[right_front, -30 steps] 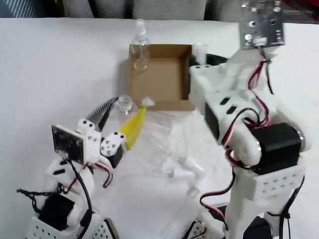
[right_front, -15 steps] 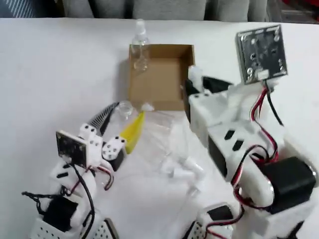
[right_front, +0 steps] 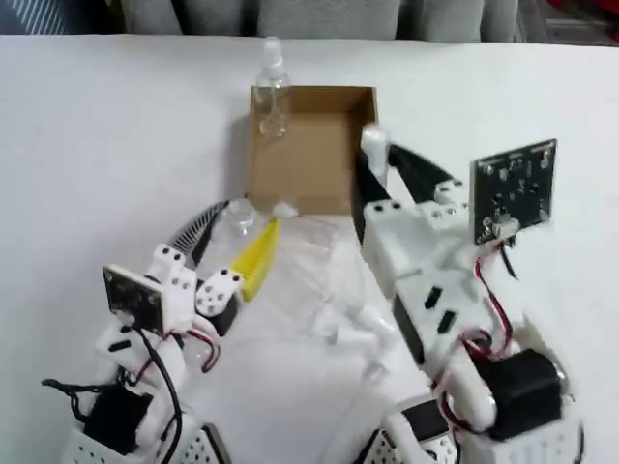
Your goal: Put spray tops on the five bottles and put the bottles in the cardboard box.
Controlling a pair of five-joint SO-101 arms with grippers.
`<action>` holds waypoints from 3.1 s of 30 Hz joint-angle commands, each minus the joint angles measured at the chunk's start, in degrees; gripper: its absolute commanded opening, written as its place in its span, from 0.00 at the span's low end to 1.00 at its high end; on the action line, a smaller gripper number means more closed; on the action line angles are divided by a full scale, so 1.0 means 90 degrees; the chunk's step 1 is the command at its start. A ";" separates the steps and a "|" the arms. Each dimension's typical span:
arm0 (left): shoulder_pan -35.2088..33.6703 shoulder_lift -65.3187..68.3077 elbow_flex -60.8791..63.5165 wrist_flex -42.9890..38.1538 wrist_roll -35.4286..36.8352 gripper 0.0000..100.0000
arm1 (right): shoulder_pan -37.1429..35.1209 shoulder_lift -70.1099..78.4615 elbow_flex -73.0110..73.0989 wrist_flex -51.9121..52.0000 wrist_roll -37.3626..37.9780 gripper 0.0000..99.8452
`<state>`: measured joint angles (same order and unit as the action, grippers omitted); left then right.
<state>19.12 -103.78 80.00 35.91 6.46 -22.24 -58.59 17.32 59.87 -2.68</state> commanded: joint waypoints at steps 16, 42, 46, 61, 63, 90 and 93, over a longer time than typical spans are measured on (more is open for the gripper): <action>0.0103 -0.0083 0.0156 -0.0195 0.0039 0.02 | -0.1138 0.0347 0.0342 -0.5905 0.0020 0.02; 0.0103 -0.0083 0.0322 -0.0215 0.0039 0.02 | -0.2017 -0.0806 0.2686 -0.6247 0.0010 0.02; 0.0103 -0.0083 0.0322 -0.0215 0.0039 0.02 | -0.2134 -0.1109 0.2676 -0.6012 0.0010 0.02; 0.0103 -0.0083 0.0332 -0.0205 0.0039 0.02 | -0.2672 -0.1480 0.2960 -0.5397 0.0010 0.02; 0.0103 -0.0083 0.0332 -0.0205 0.0039 0.02 | -0.2672 -0.1480 0.3028 -0.5397 0.0010 0.02; 0.0093 -0.0083 0.0322 -0.0205 0.0039 0.02 | -0.2105 -0.1460 0.3389 -0.6012 -0.0332 0.02; 0.0093 -0.0083 0.0322 -0.0205 0.0039 0.02 | -0.1968 -0.1226 0.2852 -0.6022 -0.0342 0.02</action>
<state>19.47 -103.78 83.43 35.91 6.46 -41.49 -71.08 49.23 7.12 -5.05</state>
